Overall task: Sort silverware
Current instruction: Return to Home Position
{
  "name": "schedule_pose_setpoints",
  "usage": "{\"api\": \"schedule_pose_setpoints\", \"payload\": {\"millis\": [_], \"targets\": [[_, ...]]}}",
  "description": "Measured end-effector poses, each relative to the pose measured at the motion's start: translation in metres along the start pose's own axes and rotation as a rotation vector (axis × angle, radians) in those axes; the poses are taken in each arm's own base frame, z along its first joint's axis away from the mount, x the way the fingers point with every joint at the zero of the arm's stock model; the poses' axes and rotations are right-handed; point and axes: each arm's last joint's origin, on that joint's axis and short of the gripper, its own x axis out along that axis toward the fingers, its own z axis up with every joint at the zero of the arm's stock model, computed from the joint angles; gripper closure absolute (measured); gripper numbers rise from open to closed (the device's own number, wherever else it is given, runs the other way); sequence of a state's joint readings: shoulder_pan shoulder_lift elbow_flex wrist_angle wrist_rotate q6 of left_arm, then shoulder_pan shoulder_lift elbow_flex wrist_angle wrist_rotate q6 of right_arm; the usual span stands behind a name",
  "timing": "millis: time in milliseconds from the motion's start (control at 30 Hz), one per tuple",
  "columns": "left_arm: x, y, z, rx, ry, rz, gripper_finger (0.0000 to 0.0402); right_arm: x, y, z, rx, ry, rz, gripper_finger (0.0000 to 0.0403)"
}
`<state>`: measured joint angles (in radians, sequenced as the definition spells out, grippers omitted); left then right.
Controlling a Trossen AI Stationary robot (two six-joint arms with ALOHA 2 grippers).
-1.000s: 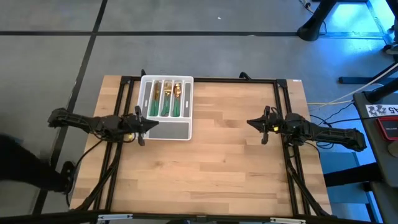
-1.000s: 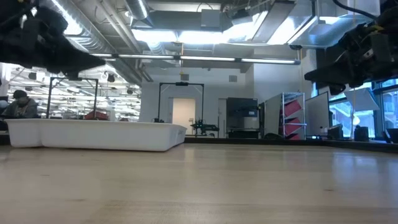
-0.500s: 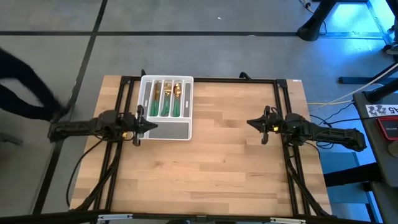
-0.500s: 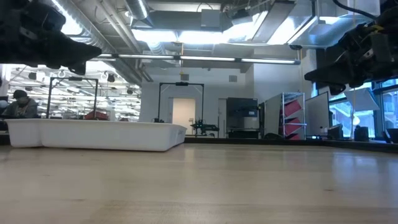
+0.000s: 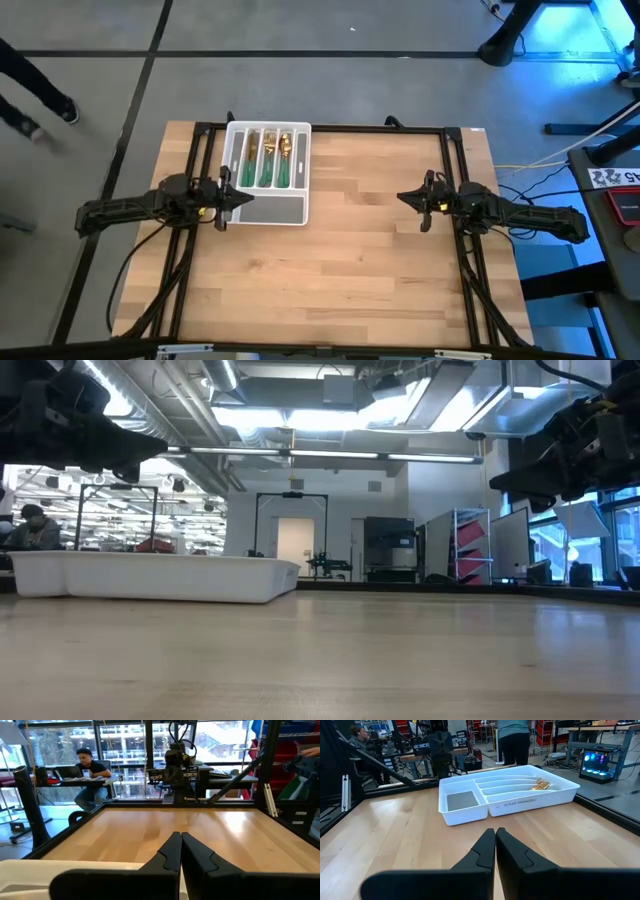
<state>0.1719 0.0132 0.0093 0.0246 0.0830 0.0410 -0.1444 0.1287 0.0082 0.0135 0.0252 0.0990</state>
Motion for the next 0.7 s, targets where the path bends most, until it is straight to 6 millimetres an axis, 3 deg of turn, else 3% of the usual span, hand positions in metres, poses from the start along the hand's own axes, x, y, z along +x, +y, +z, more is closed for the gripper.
{"api": "schedule_pose_setpoints", "payload": {"millis": [600,700], "targets": [[0.000,0.000,0.000,-0.001,0.002,0.002,0.0401,-0.009,0.002,0.013,0.004,-0.168,0.033,0.0386],[0.000,0.000,0.000,-0.001,0.004,0.007,0.0401,-0.008,0.001,0.010,0.003,-0.129,0.030,0.0386]]}}
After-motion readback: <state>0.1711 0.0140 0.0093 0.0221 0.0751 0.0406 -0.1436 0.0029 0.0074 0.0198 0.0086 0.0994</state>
